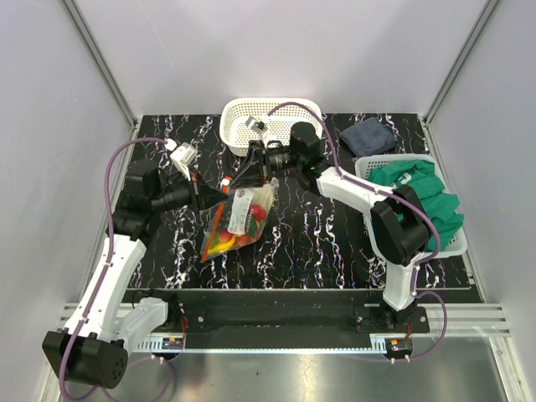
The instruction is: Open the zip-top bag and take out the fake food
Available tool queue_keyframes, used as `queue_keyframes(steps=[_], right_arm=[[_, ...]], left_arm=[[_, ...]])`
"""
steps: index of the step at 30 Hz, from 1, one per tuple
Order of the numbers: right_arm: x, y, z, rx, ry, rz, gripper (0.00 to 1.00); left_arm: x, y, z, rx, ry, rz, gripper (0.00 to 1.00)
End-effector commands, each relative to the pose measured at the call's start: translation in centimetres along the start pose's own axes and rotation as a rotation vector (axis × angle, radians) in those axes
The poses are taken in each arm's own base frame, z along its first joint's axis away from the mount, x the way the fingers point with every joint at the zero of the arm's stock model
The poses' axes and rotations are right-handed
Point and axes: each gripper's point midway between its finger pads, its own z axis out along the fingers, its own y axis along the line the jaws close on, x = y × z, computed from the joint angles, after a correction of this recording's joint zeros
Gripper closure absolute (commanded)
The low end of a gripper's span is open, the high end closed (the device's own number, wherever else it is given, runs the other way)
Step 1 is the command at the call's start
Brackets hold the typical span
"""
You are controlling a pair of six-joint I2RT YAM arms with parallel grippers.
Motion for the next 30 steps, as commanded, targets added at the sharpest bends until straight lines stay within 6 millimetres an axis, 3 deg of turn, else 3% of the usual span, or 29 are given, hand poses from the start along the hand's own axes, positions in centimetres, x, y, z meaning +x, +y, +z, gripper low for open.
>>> queue_keyframes(steps=[1,4,5,7,9,14,27,30], right_arm=[[-1.9,1.8,1.0,-0.07,-0.016,-0.091,0.99],[-2.0,2.0,1.1,-0.062,-0.033,-0.092,1.0],[-2.4,1.8,1.1,-0.038,-0.055,-0.095,1.0],[-2.5,1.9,1.0,-0.023,-0.066,-0.093,1.0],[-2.8,1.8,1.0,-0.003,-0.08,-0.084,1.0],[-3.3,1.9,0.8,0.022,-0.106,-0.075,1.0],[-3.4,2.7,0.7,0.007,-0.115,-0.076,1.0],[-3.5,2.7,0.7,0.006,-0.118,-0.072,1.0]], left_arm=[[-3.5,-2.7,-0.9,0.065,-0.085,0.113,1.0],[-3.8,-2.3,-1.1,0.023,-0.103,0.1,0.98],[-4.1,-2.2,-1.2,0.008,-0.114,0.095,0.88],[-4.8,-1.8,-1.5,-0.038,-0.145,0.071,0.5],[-5.8,-2.2,-2.1,-0.056,-0.203,0.076,0.41],[-7.2,-2.3,-2.5,-0.082,-0.287,0.078,0.46],[-7.3,-0.5,-0.9,-0.093,-0.249,0.07,0.51],[-6.9,-0.4,-0.6,-0.08,-0.23,0.058,0.57]])
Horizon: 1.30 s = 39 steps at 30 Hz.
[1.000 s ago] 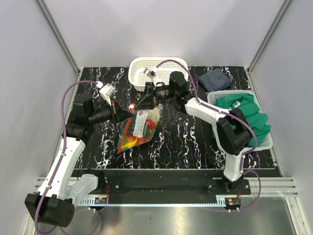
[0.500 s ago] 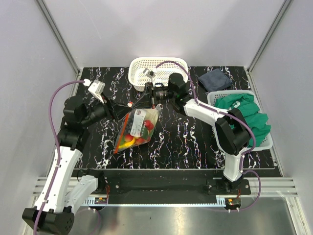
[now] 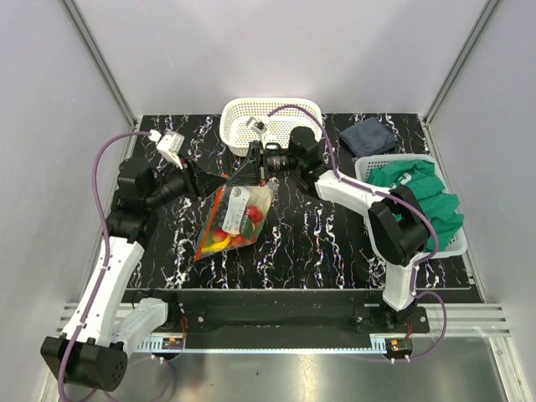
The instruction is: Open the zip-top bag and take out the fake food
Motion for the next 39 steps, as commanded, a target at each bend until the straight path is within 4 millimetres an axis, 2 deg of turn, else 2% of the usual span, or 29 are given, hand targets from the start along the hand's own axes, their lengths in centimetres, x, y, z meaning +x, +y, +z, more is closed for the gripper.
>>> queue_keyframes(steps=[1,6,7,8,10,11,14,16,21,28,33,39], right_arm=[[-3.1,3.5,0.1,-0.048,-0.059,-0.11,1.0],[-3.3,3.6,0.0,-0.054,-0.069,-0.112,1.0],[-3.2,3.7,0.1,-0.056,-0.068,-0.103,1.0],[-3.3,3.8,0.1,-0.059,-0.072,-0.107,1.0],[-3.3,3.7,0.1,-0.059,-0.077,-0.1,1.0],[-3.4,4.0,0.1,-0.067,-0.083,-0.11,1.0],[-3.5,4.4,0.0,-0.086,-0.095,-0.105,1.0],[-3.7,4.4,0.0,-0.079,-0.108,-0.089,1.0],[-4.3,4.2,0.0,-0.056,-0.151,-0.055,1.0],[-5.5,2.7,-0.3,0.038,-0.239,0.029,1.0],[-6.1,1.0,-2.0,0.104,-0.304,0.088,1.0],[-6.8,-0.7,-4.7,0.187,-0.388,0.108,1.0]], left_arm=[[-2.0,-1.0,0.2,0.037,-0.049,0.061,0.59],[-1.1,-0.7,0.2,0.04,-0.028,0.059,0.61],[-1.0,-0.7,0.2,0.041,-0.026,0.06,0.64],[-1.0,-0.6,0.2,0.037,-0.025,0.061,0.73],[-1.0,-0.4,0.2,0.027,-0.029,0.068,0.8],[-0.9,-0.3,0.2,0.026,-0.026,0.069,0.88],[-0.7,-0.2,0.4,0.028,-0.019,0.067,0.97],[-0.4,0.0,0.4,0.025,-0.016,0.066,0.99],[0.2,0.2,0.3,0.021,-0.002,0.06,1.0],[1.3,0.0,0.2,0.042,0.025,0.041,1.0],[1.9,-0.3,-0.4,0.041,0.037,0.023,1.0],[4.4,0.0,-1.4,0.01,0.083,-0.027,1.0]])
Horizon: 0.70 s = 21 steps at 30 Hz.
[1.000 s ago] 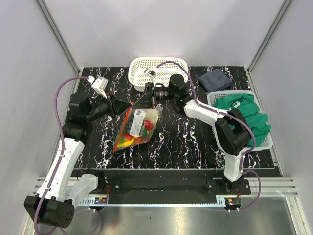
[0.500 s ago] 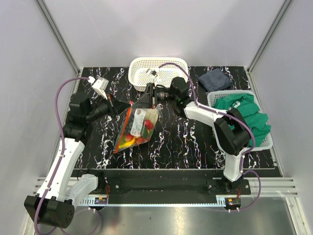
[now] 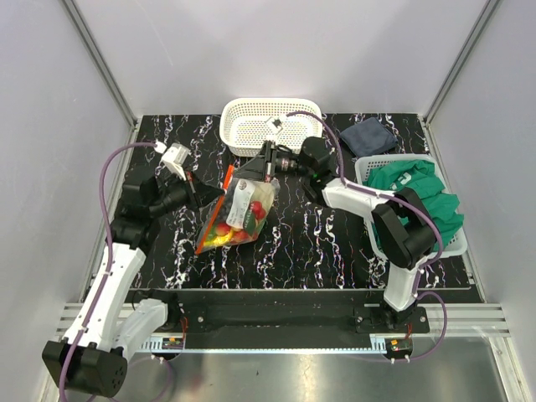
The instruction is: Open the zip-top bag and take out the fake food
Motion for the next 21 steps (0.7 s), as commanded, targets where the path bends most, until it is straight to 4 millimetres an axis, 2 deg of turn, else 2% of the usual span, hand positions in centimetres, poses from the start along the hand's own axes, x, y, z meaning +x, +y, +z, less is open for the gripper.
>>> queue_keyframes(steps=[1,7,14,21], right_arm=[[-6.0,1.8,-2.4,0.028,-0.212,-0.097,1.0],[-7.4,-0.2,-5.1,0.096,-0.27,-0.091,1.0],[-8.2,-2.3,-7.5,0.159,-0.315,-0.094,1.0],[-8.3,-4.1,-8.4,0.184,-0.326,-0.084,1.0]], left_arm=[[2.3,-0.7,-1.1,0.011,0.044,-0.04,1.0],[5.1,0.4,-1.9,-0.063,0.124,-0.121,1.0],[6.9,0.6,-2.6,-0.101,0.169,-0.189,1.0],[8.5,-0.2,-3.8,-0.097,0.186,-0.241,1.0]])
